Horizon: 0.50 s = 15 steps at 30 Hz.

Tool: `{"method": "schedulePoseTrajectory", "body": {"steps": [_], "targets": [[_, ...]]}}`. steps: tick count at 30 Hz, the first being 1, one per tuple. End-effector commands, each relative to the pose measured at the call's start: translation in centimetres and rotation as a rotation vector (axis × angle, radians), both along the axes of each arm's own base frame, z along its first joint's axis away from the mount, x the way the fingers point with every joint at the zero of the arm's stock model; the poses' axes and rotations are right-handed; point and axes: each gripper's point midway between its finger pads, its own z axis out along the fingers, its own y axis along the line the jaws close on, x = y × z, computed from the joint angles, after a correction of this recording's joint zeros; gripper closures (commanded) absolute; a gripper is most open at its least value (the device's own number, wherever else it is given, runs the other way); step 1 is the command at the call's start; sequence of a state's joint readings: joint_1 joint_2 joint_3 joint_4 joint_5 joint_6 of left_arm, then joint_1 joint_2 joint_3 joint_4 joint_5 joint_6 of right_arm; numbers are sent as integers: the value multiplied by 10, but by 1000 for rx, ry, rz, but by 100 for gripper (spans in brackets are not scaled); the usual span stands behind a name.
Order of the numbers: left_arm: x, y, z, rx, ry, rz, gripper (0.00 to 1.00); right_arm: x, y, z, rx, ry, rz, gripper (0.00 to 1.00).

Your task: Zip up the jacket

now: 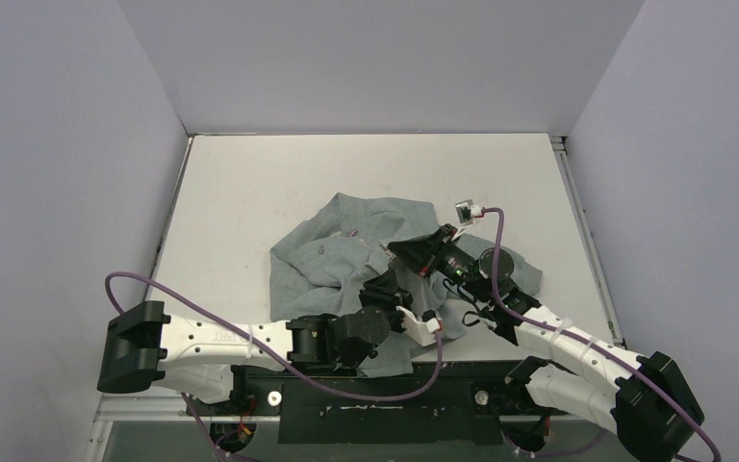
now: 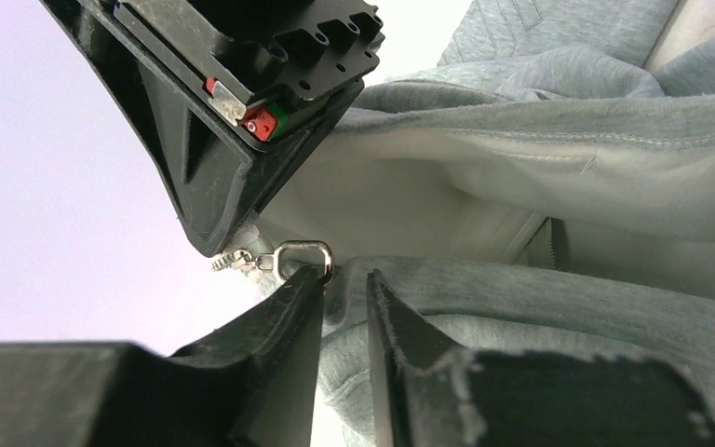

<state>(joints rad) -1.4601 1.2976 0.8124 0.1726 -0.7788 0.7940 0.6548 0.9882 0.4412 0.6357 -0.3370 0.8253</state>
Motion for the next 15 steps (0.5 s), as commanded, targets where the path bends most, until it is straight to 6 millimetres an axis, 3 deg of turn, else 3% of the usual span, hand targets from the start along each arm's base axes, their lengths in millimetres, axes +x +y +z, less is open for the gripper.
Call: {"method": "schedulePoseTrajectory", "body": {"steps": [1, 10, 15], "targets": [[0, -10, 26, -122, 7, 11, 81, 1, -2, 23, 57, -72, -7, 100], [-3, -11, 48, -251, 56, -5, 98, 2, -2, 21, 55, -67, -10, 100], [0, -9, 59, -355, 126, -22, 100, 2, -1, 21, 56, -66, -7, 100]]}}
